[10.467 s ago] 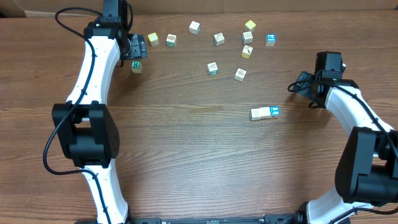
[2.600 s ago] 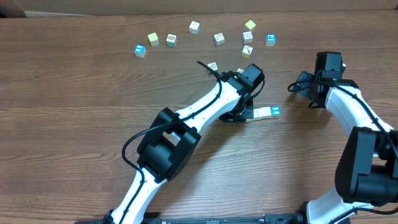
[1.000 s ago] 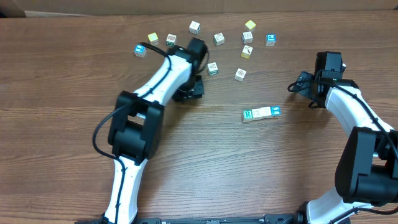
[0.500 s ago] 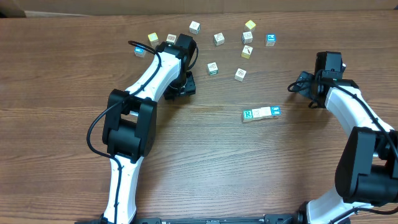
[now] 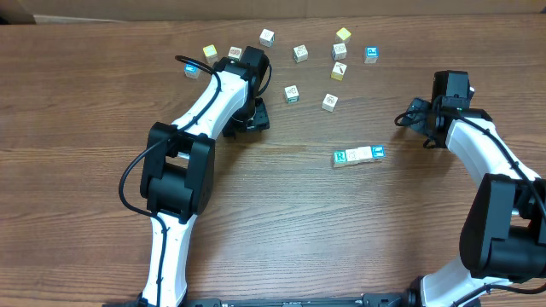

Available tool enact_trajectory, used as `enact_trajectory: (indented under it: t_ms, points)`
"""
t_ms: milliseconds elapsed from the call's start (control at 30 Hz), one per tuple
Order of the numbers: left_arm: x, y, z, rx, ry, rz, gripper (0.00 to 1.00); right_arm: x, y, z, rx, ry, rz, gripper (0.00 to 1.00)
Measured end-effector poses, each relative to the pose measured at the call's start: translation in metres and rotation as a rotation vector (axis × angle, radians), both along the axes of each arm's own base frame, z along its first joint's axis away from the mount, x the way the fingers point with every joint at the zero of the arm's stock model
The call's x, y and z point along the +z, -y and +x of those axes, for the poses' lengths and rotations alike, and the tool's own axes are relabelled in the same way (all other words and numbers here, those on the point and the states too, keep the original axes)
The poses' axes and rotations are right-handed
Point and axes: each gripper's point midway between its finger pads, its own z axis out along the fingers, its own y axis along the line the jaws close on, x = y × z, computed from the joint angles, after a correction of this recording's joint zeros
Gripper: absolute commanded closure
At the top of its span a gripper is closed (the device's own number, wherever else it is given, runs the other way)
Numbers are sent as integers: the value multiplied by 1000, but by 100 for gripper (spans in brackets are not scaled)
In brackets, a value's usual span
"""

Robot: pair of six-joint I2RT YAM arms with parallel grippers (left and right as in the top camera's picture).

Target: Form a horizontal line

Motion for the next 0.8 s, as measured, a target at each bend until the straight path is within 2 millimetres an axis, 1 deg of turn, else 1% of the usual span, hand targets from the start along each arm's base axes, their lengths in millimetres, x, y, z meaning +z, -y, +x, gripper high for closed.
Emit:
enact_trajectory:
  t_ms: [100, 167, 233, 800]
  points:
    - [0, -1, 0, 1, 1, 3, 19, 0, 0, 0, 0, 0, 0, 0]
    - [0, -1, 0, -3, 1, 4, 8, 0, 0, 0, 0, 0, 0, 0]
    - [0, -1, 0, -3, 1, 3, 0, 0, 0, 0, -1, 0, 0, 0]
    - [0, 0, 2, -3, 8, 0, 0, 0, 0, 0, 0, 0, 0, 0]
